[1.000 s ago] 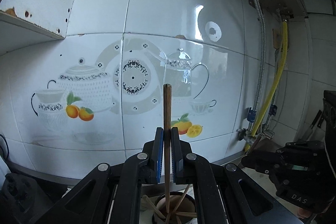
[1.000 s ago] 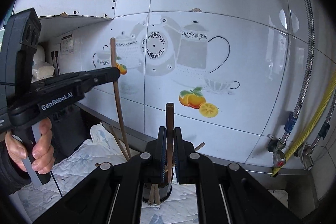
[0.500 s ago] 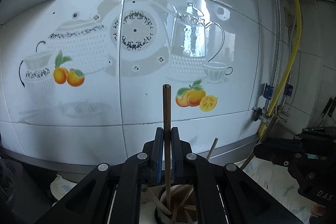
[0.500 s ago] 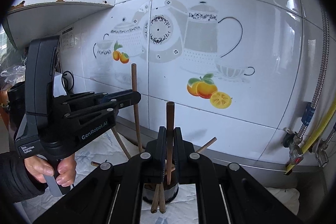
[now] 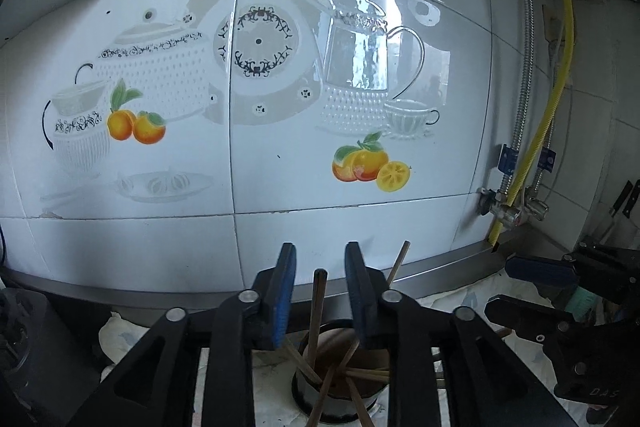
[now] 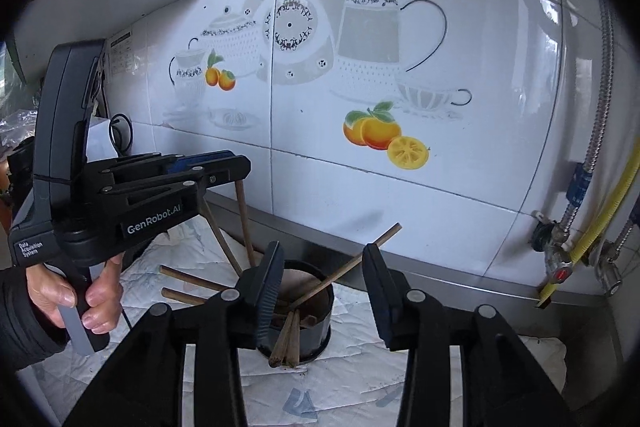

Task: Organize utensils
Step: 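Open both tools to release the chopsticks into the cup, then move both open tools down toward the last two chopsticks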

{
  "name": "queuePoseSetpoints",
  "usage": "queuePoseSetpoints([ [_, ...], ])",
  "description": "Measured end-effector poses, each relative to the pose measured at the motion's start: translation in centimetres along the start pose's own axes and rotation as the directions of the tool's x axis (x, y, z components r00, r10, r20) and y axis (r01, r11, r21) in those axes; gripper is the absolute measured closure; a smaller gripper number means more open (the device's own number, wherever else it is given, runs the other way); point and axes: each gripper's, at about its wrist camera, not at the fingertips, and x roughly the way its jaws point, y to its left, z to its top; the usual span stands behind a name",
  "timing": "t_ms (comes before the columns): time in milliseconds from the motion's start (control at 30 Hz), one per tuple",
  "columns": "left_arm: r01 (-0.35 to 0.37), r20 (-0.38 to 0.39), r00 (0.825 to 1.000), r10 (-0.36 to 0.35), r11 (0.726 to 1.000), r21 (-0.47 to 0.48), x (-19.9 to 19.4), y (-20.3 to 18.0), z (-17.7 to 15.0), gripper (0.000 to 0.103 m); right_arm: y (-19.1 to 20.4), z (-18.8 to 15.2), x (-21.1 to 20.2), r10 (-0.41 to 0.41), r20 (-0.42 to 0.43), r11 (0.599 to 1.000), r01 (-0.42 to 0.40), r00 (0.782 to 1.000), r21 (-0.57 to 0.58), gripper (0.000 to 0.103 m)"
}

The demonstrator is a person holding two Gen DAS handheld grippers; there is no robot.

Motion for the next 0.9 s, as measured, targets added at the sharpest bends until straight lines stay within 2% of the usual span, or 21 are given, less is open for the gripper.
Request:
queuePoseSetpoints([
  [167, -0.010, 0.007, 1.000, 0.009, 1.000, 0.012, -3.3, -0.2, 0.6, 0.070, 0.4, -0.2, -2.4, -0.013, 0.020, 1.000, 0.013, 1.000, -0.017, 0.058],
  [333, -0.045, 0.001, 0.999, 0.045, 0.998, 0.039, -7.6, -0.6, -0.2, 0.055, 1.0, -1.1, -5.3, -0.032, 0.030, 0.999, 0.033, 0.999, -0.018, 0.058],
  [400, -0.058, -0.003, 0.998, 0.058, 0.997, 0.049, -9.5, -0.7, -0.9, 0.045, 1.3, -1.9, -6.5, -0.035, 0.033, 0.999, 0.035, 0.999, -0.010, 0.058],
  [433, -0.062, -0.006, 0.998, 0.062, 0.997, 0.050, -10.3, -0.8, -1.2, 0.045, 1.4, -2.3, -7.0, -0.034, 0.032, 0.999, 0.035, 0.999, -0.003, 0.058],
  [633, -0.061, -0.041, 0.997, 0.063, 0.997, 0.054, -15.1, -1.2, -4.0, 0.044, 2.7, -6.0, -9.6, -0.043, 0.015, 0.999, 0.042, 0.999, 0.023, 0.058],
  [700, -0.049, -0.047, 0.998, 0.052, 0.997, 0.062, -16.6, -1.5, -5.1, 0.036, 3.3, -7.6, -10.2, -0.046, -0.001, 0.999, 0.046, 0.999, 0.027, 0.058],
  [900, -0.008, -0.088, 0.996, 0.016, 0.997, 0.081, -19.8, -2.5, -9.2, 0.035, 5.1, -13.0, -11.6, -0.036, -0.068, 0.998, 0.040, 0.997, 0.053, 0.058],
])
